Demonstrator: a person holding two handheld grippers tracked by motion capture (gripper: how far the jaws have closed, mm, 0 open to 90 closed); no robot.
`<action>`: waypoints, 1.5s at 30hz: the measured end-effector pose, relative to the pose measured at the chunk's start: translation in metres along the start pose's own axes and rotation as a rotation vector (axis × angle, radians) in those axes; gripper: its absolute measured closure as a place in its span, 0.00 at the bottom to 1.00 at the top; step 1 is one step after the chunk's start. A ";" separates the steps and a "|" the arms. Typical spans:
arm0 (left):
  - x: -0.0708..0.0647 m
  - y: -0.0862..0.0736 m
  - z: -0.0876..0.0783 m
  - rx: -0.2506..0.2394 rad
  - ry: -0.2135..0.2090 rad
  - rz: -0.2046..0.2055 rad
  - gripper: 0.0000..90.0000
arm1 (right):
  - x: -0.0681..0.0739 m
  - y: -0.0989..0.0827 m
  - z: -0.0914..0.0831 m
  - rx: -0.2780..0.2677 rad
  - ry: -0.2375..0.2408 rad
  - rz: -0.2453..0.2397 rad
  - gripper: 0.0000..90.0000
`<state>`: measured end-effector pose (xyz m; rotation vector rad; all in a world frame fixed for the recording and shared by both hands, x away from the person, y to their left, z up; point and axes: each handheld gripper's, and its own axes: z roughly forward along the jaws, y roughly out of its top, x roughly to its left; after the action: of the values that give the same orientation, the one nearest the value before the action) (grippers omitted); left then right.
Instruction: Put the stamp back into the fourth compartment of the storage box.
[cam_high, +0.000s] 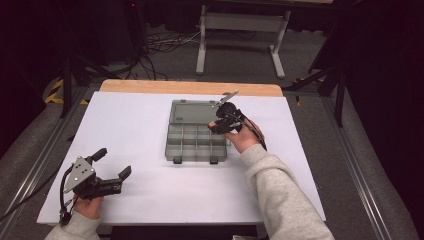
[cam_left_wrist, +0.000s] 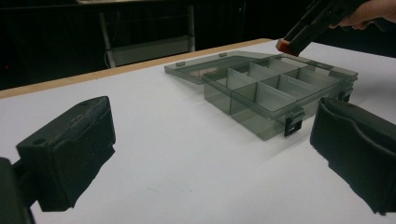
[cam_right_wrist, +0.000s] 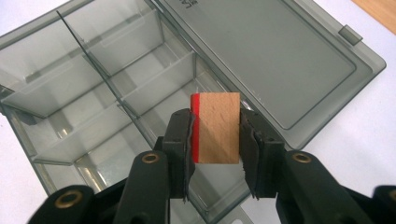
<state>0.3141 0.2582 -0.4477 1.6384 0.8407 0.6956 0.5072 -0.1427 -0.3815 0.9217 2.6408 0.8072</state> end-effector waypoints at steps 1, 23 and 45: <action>0.000 0.000 0.000 0.000 0.000 0.000 0.01 | 0.000 0.000 0.000 0.006 0.001 0.006 0.73; -0.001 0.000 0.000 -0.003 0.001 -0.004 0.01 | -0.008 -0.006 0.008 0.102 -0.011 0.049 0.73; 0.000 0.000 0.000 0.000 -0.001 0.001 0.01 | -0.008 -0.007 0.017 0.141 0.025 0.054 0.73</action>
<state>0.3140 0.2581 -0.4476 1.6394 0.8393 0.6957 0.5158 -0.1454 -0.3990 1.0288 2.7339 0.6551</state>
